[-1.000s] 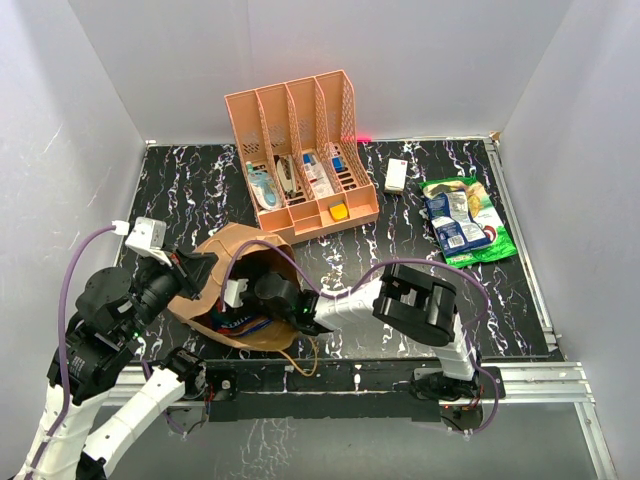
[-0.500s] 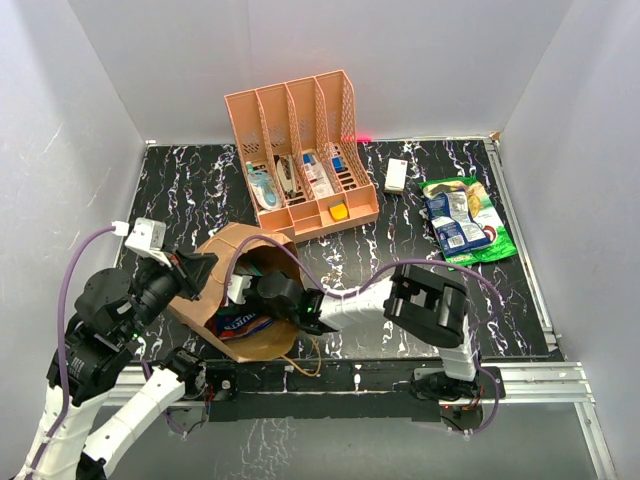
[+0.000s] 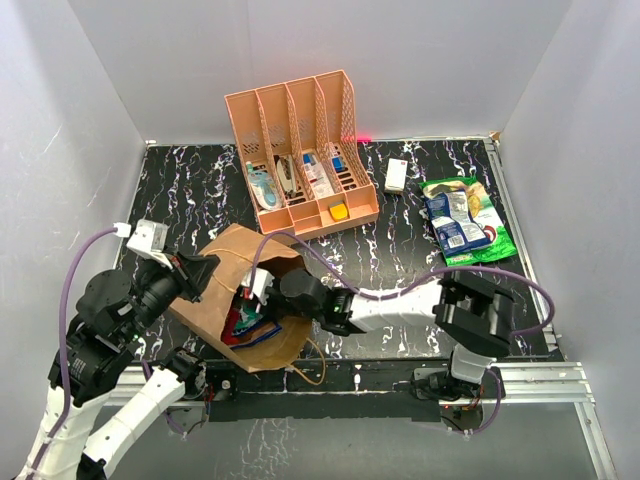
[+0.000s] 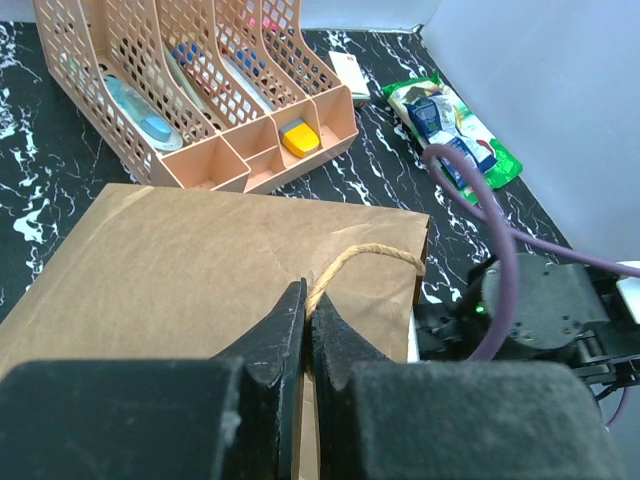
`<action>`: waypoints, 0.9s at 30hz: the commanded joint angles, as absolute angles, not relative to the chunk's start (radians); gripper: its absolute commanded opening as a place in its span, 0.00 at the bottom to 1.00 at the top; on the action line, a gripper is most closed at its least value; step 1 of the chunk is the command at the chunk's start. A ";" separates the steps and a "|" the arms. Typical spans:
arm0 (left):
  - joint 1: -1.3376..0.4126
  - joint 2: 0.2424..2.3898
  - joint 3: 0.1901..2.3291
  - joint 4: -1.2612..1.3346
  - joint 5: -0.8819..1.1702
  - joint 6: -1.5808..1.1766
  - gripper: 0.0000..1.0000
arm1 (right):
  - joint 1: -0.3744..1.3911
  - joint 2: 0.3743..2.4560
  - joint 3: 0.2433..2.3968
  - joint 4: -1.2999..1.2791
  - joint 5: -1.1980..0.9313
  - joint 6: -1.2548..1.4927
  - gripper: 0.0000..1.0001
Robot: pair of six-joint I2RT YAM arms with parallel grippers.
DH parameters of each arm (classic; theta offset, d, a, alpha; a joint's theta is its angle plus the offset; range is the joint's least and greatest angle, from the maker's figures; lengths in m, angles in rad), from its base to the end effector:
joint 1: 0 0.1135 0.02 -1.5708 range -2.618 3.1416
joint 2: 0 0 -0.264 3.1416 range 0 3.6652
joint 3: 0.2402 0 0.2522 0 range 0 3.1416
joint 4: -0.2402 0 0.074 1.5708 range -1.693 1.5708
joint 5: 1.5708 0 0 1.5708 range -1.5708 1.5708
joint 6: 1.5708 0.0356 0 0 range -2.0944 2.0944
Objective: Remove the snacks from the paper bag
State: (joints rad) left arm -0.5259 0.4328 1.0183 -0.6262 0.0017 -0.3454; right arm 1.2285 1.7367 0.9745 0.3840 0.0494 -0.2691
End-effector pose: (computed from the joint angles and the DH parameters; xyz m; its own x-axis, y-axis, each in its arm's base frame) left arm 0.0526 -0.0306 0.4051 -0.2036 -0.2733 -0.9401 0.4618 0.8199 -0.3383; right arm 0.1306 0.3612 0.2077 0.1266 -0.4359 -0.8910 -0.9251 0.2724 -0.2647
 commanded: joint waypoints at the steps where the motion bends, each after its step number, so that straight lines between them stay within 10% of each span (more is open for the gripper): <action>1: -0.529 0.440 1.005 -0.586 0.022 -0.354 0.00 | 1.230 1.610 0.917 0.487 0.032 -0.144 0.08; 27: -0.528 0.471 1.005 -0.582 -0.101 -0.390 0.00 | 1.230 1.206 0.959 0.101 0.062 0.062 0.08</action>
State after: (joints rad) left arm -0.5259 0.4583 1.0042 -0.6071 -0.0742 -0.3836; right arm 1.2285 1.2915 0.8829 0.1745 0.0055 0.0376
